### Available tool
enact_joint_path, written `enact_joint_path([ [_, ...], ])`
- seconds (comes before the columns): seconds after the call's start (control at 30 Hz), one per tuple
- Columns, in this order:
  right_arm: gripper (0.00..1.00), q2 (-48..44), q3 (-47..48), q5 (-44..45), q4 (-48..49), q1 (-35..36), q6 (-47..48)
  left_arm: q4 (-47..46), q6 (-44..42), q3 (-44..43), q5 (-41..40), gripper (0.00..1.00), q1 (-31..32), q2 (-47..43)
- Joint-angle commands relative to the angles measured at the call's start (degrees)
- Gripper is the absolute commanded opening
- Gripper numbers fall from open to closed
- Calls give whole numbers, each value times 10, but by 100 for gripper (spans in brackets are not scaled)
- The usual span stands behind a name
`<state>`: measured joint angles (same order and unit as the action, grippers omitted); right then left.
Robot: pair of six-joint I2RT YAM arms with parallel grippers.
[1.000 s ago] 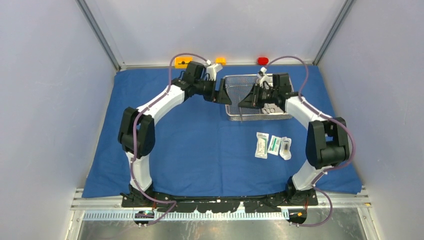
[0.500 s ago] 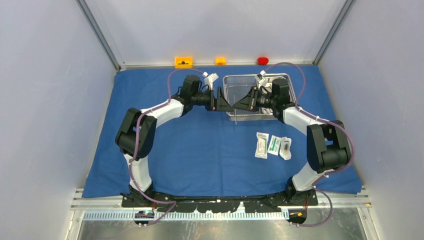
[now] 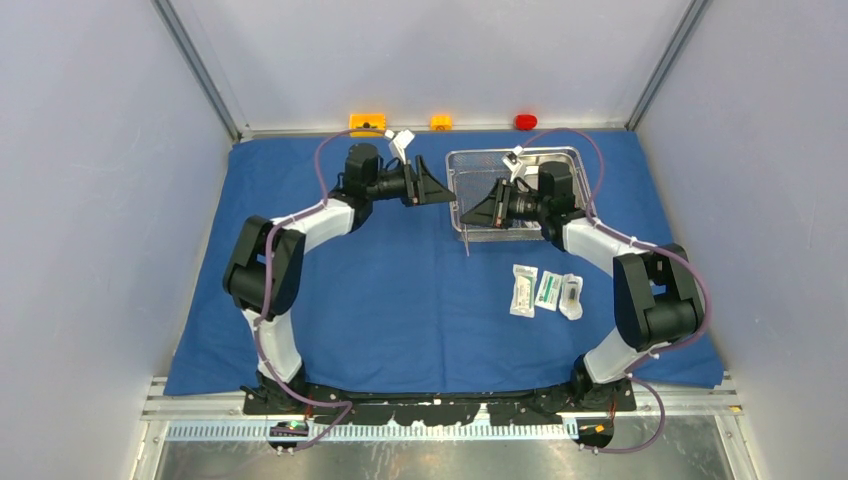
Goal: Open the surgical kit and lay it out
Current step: Place the medical item in the surgical kit.
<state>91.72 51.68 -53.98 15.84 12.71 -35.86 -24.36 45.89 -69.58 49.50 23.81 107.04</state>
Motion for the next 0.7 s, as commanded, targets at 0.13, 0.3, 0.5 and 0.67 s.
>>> enact_joint_path([
  [0.13, 0, -16, -1, -13, 52, 8, -13, -85, 41, -2, 31, 68, 3, 20],
  [0.3, 0, -8, -2, -15, 68, 11, -28, -102, 56, 0, 33, 62, 4, 28],
  [0.5, 0, 2, -6, -17, 86, 11, -47, -125, 79, -5, 41, 52, 5, 43],
  [0.67, 0, 6, -4, -17, 91, 12, -53, -145, 97, -5, 49, 47, 11, 51],
])
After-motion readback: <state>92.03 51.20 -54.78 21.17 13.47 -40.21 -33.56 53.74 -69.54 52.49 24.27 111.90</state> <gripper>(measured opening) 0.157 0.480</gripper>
